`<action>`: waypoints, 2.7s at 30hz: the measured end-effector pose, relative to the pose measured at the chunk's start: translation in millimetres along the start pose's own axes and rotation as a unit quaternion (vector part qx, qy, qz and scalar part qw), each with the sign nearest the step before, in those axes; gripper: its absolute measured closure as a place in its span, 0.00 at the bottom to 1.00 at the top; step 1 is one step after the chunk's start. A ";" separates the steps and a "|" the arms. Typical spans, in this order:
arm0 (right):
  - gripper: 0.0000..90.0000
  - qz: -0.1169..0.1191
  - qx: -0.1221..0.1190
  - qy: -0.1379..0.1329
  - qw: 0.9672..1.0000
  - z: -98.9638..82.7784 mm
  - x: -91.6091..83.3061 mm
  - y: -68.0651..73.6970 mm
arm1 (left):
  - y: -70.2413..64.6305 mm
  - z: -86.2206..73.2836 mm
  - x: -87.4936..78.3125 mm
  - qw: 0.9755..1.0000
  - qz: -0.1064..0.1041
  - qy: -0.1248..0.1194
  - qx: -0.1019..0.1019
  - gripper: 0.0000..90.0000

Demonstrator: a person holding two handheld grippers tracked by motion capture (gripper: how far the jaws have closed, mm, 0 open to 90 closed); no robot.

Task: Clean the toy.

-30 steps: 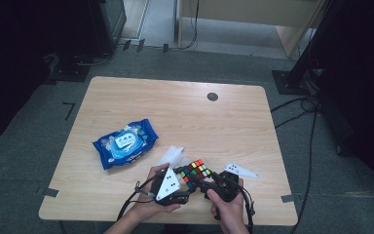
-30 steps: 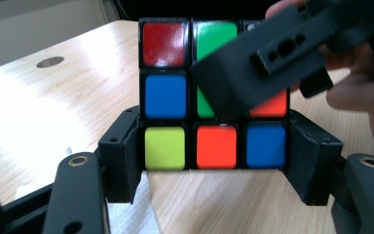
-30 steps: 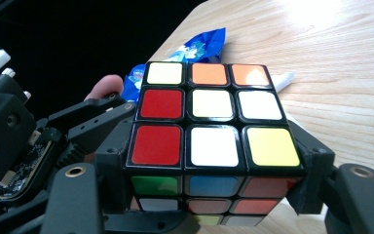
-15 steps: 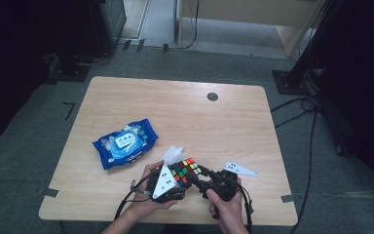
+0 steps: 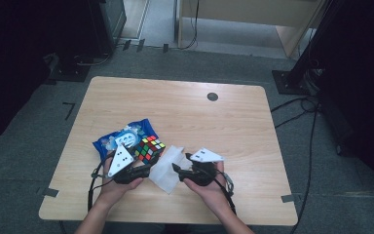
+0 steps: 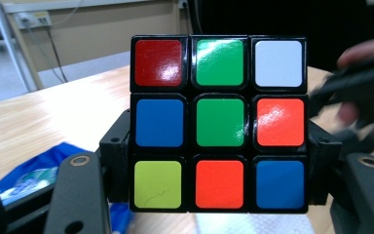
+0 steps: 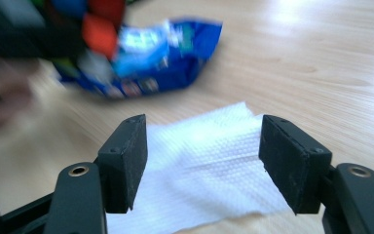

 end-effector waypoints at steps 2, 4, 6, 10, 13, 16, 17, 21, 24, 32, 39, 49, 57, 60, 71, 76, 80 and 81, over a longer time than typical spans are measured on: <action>0.39 -0.006 -0.013 0.006 1.000 -0.7 9.5 0.9 | 4.2 0.1 -2.1 1.000 -0.001 -0.003 -0.009 0.38; 0.39 -0.008 -0.037 0.029 0.999 -4.9 35.2 6.9 | 6.7 -0.2 -3.1 1.000 -0.008 -0.003 -0.017 0.38; 0.39 -0.005 -0.044 0.039 0.998 -6.9 43.0 9.9 | 6.6 -0.1 -3.0 1.000 -0.011 -0.004 -0.020 0.38; 0.40 -0.022 -0.080 0.075 0.994 -17.5 62.0 17.7 | 5.3 -1.9 -2.2 0.999 -0.032 0.000 -0.034 0.38; 0.45 -0.018 -0.075 0.077 0.994 -19.4 59.6 15.4 | 3.8 -1.7 -2.3 0.998 -0.041 -0.002 -0.040 0.38; 0.56 -0.017 -0.078 0.077 0.994 -20.9 55.9 12.6 | 0.1 -0.3 -2.5 0.998 -0.049 -0.004 -0.041 0.38; 0.65 -0.019 -0.077 0.077 0.994 -21.9 52.8 10.2 | -0.9 0.0 -2.7 0.998 -0.051 -0.004 -0.042 0.38; 0.95 -0.028 -0.076 0.091 0.993 -32.4 33.2 -1.1 | -7.6 -0.7 -1.7 0.998 -0.059 -0.002 -0.039 0.38; 0.96 -0.025 -0.086 0.082 0.993 -38.3 22.1 -3.0 | -14.3 -3.5 0.9 0.997 -0.068 0.001 -0.032 0.38; 0.97 -0.030 -0.091 -0.037 0.995 -17.6 -52.7 1.0 | -35.1 -8.0 7.9 0.996 -0.088 0.015 -0.021 0.38; 0.97 0.014 -0.037 -0.153 0.987 3.6 -119.6 -10.9 | -58.9 -15.2 20.1 0.993 -0.111 0.036 -0.005 0.38; 0.96 0.068 -0.072 -0.178 0.979 20.7 -126.5 33.2 | -104.8 -15.3 23.6 0.986 -0.146 0.029 0.072 0.38; 0.94 0.064 -0.037 -0.157 0.985 7.7 -107.0 22.2 | -109.5 -2.2 11.0 0.985 -0.156 -0.001 0.080 0.38; 0.94 0.030 -0.016 -0.101 0.994 -7.9 -90.0 -3.3 | -101.0 1.3 9.1 0.986 -0.152 -0.010 0.064 0.38; 0.96 0.071 -0.037 -0.184 0.980 18.4 -122.5 23.2 | -100.5 -11.9 22.5 0.987 -0.137 0.023 0.075 0.38; 0.96 0.098 -0.048 -0.189 0.976 22.2 -123.2 39.8 | -112.2 -10.7 22.6 0.985 -0.152 0.020 0.078 0.38; 0.96 0.104 -0.021 -0.172 0.979 13.3 -109.6 32.3 | -112.0 -6.5 19.5 0.984 -0.164 0.012 0.067 0.38; 0.96 0.096 -0.004 -0.162 0.982 9.9 -103.3 22.1 | -111.4 -6.3 18.1 0.984 -0.167 0.011 0.065 0.38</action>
Point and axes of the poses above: each handheld gripper's, and its own axes: x roughly forward along the jaws, z roughly out of its top, y roughly to its left, the point moved 9 cm from there along x, roughly forward along the jaws, and after that the axes turned 6 degrees about y, right-handed, at the moved point
